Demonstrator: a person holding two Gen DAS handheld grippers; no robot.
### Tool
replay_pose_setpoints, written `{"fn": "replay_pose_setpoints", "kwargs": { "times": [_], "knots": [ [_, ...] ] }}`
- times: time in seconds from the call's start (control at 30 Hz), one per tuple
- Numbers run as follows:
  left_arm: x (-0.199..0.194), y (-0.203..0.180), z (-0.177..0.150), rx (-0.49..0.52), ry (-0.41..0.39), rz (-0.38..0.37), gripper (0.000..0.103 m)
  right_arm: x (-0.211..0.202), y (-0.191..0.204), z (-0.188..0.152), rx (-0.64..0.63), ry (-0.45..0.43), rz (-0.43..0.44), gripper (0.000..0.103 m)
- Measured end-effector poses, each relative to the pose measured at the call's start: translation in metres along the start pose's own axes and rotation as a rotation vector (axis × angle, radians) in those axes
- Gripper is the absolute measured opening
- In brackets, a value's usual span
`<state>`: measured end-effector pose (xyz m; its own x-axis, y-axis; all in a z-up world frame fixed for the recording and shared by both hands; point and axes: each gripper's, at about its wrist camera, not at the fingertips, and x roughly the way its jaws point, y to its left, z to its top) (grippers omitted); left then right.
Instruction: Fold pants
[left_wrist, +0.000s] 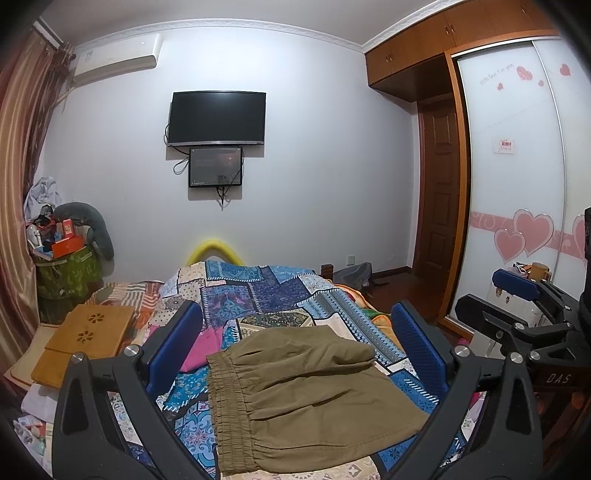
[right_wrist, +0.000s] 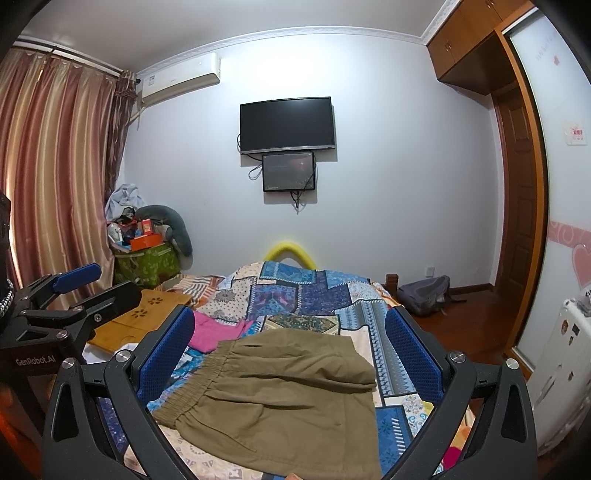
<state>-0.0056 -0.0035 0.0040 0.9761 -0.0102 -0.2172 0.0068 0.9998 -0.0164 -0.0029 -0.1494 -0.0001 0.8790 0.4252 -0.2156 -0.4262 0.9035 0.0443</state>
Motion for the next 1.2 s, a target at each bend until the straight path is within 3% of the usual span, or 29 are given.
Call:
{"fn": "replay_pose_setpoints", "kwargs": {
  "times": [1.2],
  "knots": [
    [0.0008,0.0017,0.0014,-0.007,-0.005,0.010,0.103,-0.0009,0.0018,0.0009,0.003,-0.005,0.002,0.103]
  ]
}}
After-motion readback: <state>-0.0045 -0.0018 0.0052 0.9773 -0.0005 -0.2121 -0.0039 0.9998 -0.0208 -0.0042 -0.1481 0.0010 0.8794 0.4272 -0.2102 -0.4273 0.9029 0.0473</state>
